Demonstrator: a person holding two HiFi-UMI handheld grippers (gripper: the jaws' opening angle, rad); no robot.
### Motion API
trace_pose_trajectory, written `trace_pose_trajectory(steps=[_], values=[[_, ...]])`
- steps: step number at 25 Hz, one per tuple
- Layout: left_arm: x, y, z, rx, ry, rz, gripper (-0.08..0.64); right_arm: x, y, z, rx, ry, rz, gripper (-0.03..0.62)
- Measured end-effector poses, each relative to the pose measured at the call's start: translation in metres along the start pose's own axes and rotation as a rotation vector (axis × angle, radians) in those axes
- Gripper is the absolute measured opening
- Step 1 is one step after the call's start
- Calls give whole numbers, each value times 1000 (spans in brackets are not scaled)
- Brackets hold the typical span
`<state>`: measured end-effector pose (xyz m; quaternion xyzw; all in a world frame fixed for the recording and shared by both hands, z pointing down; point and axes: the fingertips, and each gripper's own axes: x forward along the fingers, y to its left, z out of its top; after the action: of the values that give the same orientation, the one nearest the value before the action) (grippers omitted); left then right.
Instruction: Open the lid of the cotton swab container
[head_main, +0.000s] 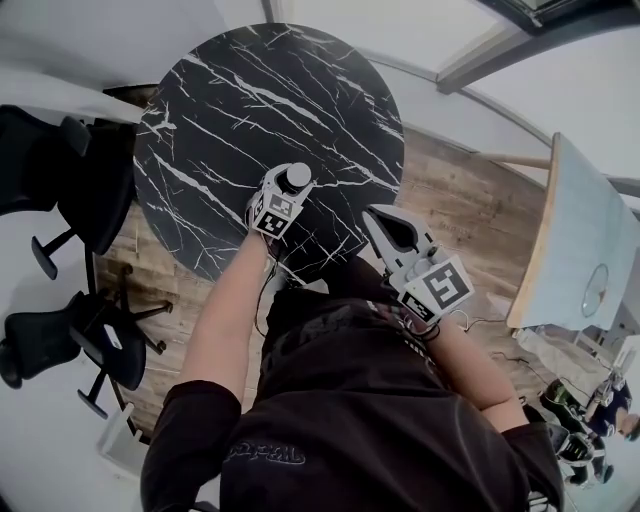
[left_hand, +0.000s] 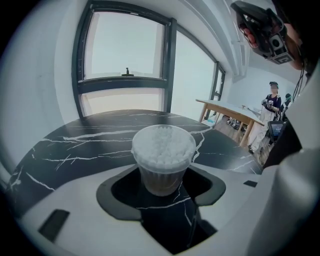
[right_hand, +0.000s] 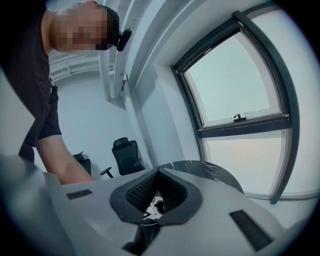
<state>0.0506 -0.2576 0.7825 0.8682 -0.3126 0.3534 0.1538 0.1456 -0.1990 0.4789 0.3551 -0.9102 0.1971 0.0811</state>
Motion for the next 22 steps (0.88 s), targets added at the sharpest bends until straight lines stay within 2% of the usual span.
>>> trace_pose_trajectory(steps=[4, 8, 10, 17, 22], values=[[-12, -4, 9, 21, 4, -23, 268, -1, 1, 5, -15, -4, 16, 20], [-29, -16, 26, 33, 7, -94, 268, -1, 1, 13, -28, -19, 35, 20], [-40, -23, 38, 57, 5, -107, 268, -2, 1, 15, -39, -18, 51, 20], [-91, -52, 83, 71, -38, -167, 266, -1, 10, 30, -97, -30, 124, 20], [-130, -79, 108, 94, -24, -256, 265, 3, 27, 36, -151, -31, 201, 20]])
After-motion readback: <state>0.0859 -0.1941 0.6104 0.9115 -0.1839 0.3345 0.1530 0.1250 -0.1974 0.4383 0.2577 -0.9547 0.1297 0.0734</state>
